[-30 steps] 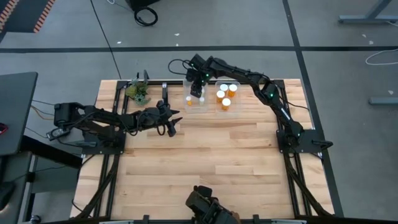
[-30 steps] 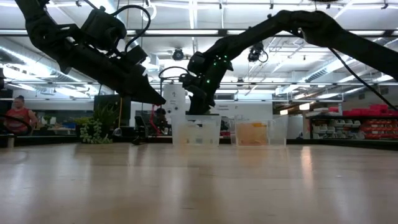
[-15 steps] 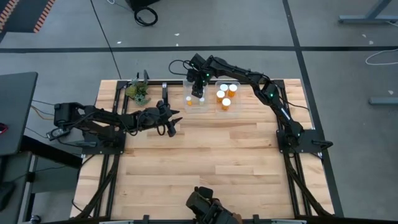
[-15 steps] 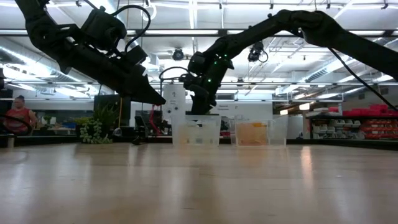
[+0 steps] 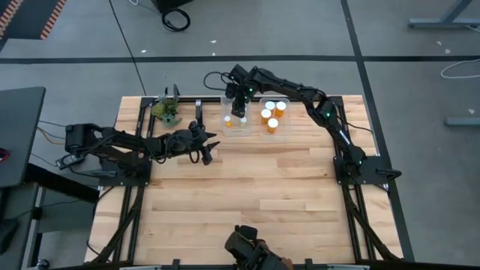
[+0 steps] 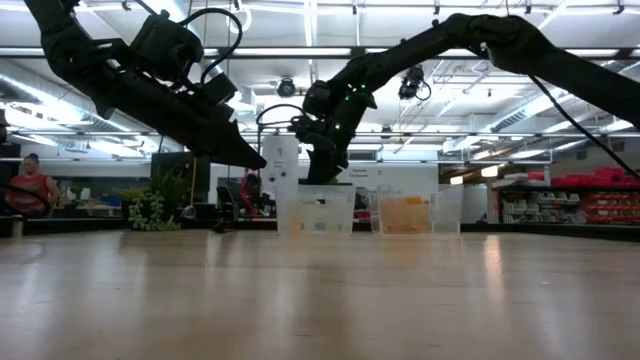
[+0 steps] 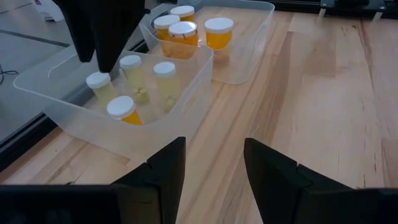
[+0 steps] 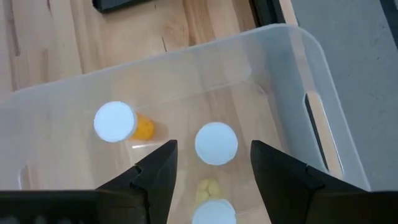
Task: Pick and place medicine bottles into bin by pill shape (circle, oval)
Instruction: Return to Home Position
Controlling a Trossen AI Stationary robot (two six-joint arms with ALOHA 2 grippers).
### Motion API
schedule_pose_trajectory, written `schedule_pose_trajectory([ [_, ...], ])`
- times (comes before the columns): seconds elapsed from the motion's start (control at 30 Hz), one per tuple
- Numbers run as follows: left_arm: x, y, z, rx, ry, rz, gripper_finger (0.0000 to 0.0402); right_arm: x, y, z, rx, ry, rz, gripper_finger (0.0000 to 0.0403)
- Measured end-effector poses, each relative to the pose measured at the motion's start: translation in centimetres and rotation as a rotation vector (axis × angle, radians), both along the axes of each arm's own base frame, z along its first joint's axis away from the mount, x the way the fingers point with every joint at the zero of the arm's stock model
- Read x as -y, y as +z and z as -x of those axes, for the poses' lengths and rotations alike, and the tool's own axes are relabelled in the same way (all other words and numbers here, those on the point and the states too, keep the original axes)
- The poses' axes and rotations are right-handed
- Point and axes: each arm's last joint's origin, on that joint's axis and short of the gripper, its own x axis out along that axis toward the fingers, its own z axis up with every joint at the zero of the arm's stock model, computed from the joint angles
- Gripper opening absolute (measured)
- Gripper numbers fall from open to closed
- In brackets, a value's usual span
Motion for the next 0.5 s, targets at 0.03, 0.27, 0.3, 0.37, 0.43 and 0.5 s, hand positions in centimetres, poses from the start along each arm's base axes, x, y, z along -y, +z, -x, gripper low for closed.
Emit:
schedule_pose_trajectory([
  [0.03,0.0,0.0,0.0,0.000,0.000,0.000,0.0172,-0.1,0.3,0.1,-0.002,0.000,-0.001,0.0210],
  [0.27,0.0,0.0,0.0,0.000,0.000,0.000,0.0172,-0.9,2.2,0.6,0.006,0.007,0.009,0.0210],
  [0.3,0.0,0.0,0.0,0.001,0.001,0.000,0.0172,-1.0,2.3,0.5,0.007,0.009,0.012,0.0210],
  [0.37,0.0,0.0,0.0,0.000,0.000,0.001,0.0172,-1.1,2.6,0.6,0.009,0.010,0.013,0.0210],
  [0.43,0.0,0.0,0.0,0.002,0.003,0.007,0.0172,-1.3,2.8,0.7,0.007,0.010,0.011,0.0210],
  [0.5,0.0,0.0,0.0,-0.001,0.002,0.008,0.0172,-1.4,2.9,0.7,0.009,0.005,0.009,0.0210],
])
